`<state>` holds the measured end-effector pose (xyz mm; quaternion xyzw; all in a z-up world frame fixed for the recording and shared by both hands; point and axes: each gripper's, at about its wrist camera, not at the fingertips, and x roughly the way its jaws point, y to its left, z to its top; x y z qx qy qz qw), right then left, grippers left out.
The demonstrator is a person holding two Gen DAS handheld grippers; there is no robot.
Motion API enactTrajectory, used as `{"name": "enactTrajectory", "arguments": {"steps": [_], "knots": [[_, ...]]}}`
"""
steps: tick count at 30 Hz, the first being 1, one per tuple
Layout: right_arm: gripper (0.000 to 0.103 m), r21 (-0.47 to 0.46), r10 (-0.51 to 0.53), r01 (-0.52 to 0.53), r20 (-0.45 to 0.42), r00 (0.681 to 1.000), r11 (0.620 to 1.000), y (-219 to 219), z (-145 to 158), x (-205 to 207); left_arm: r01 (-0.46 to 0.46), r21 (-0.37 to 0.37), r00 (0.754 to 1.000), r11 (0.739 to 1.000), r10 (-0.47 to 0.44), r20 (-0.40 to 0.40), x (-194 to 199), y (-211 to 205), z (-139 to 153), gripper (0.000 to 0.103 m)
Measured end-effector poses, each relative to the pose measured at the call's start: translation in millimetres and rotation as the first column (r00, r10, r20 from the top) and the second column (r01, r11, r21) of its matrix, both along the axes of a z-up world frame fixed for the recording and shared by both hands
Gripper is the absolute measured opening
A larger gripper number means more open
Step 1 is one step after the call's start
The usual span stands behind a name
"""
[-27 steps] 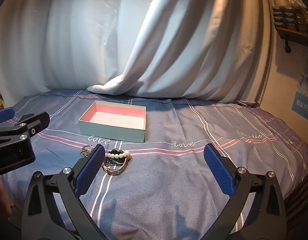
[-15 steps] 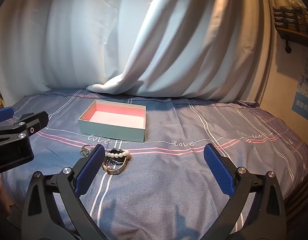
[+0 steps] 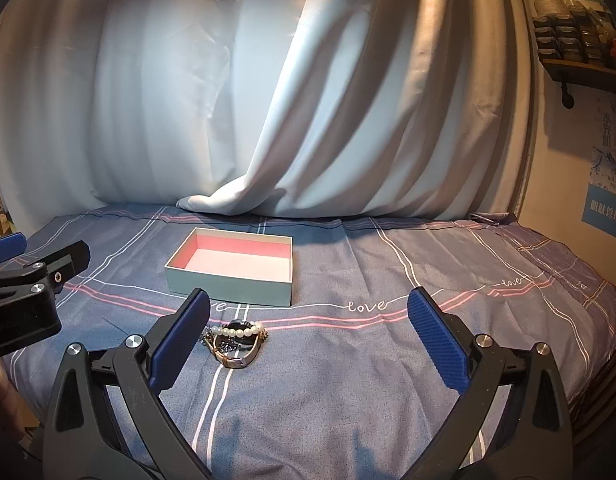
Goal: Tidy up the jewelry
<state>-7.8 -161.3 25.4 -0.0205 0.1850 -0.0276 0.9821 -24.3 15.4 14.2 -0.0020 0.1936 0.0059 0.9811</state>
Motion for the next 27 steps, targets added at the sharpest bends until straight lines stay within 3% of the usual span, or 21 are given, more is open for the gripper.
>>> {"name": "enactTrajectory", "arguments": {"steps": [27], "knots": [[0.097,-0.009,-0.012,0.012,-0.004,1.0,1.0,-6.1,6.4,-3.7,0.009,-0.011,1.0,1.0,-0.01,-0.011,-5.7,-5.8,4.3,0.097]]}}
